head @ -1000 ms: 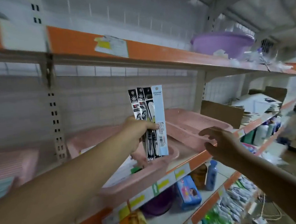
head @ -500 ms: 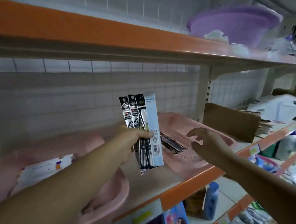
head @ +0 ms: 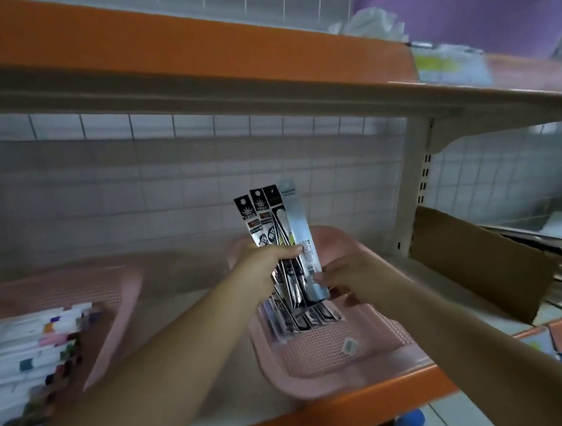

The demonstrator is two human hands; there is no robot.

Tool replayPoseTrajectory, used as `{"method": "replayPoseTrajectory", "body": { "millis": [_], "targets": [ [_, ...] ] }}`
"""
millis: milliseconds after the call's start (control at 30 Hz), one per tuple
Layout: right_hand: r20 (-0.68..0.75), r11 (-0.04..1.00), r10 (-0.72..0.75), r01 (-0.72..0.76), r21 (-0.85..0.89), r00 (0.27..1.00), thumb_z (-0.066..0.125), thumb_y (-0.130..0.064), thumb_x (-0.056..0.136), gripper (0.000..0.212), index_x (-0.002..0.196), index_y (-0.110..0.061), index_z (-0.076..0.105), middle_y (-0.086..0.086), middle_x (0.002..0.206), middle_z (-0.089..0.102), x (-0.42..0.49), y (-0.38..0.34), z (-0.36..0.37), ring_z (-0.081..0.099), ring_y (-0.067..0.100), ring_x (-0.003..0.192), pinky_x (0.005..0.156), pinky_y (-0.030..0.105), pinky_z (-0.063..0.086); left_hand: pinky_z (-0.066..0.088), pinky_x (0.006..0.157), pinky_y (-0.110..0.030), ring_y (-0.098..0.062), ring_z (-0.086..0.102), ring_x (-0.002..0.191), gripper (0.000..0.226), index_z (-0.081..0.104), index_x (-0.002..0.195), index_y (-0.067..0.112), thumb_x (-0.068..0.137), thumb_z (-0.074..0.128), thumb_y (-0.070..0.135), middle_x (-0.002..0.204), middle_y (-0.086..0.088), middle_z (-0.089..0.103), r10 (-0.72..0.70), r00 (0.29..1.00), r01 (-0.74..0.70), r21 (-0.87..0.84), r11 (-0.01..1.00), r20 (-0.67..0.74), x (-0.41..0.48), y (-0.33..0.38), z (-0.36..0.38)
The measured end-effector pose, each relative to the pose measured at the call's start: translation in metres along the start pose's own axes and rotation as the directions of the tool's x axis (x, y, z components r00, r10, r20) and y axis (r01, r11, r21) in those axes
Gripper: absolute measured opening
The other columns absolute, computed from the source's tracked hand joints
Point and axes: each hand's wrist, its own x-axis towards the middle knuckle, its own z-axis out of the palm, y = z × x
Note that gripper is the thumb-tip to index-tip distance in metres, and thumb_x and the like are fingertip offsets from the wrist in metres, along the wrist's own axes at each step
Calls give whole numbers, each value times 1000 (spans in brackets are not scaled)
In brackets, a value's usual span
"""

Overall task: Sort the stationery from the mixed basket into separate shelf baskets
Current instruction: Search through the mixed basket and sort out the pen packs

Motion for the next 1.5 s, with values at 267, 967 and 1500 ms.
{"method": "replayPoseTrajectory", "body": {
  "millis": [267,967,1500],
  "targets": [
    [11,996,-87,87,-13,996,69,-15,82,5,85,-12,71,1,68,62,44,20,-9,47,8,53,48,16,39,15,113,-44,-28,15,142,89,22,143,-3,74,75,15,154,-14,20,-59,995,49,-116,992,-78,32,-20,11],
    [-142,917,-343,299,-265,928,50,-4,90,23,110,-14,48,7,85,66,70,35,2,66,18,57,46,25,53,41,92,-33,-24,54,102,47,54,113,1,71,75,1,111,-9,59,-7,976,7,-1,1000,-218,65,-38,8],
    [29,870,-94,68,489,995,53,0,89,22,91,-12,71,7,94,70,68,30,5,65,19,80,56,24,54,41,100,-51,-36,55,113,71,51,123,1,58,80,0,122,-23,58,-2,985,-21,-130,991,-175,58,-34,6]
  ]
}}
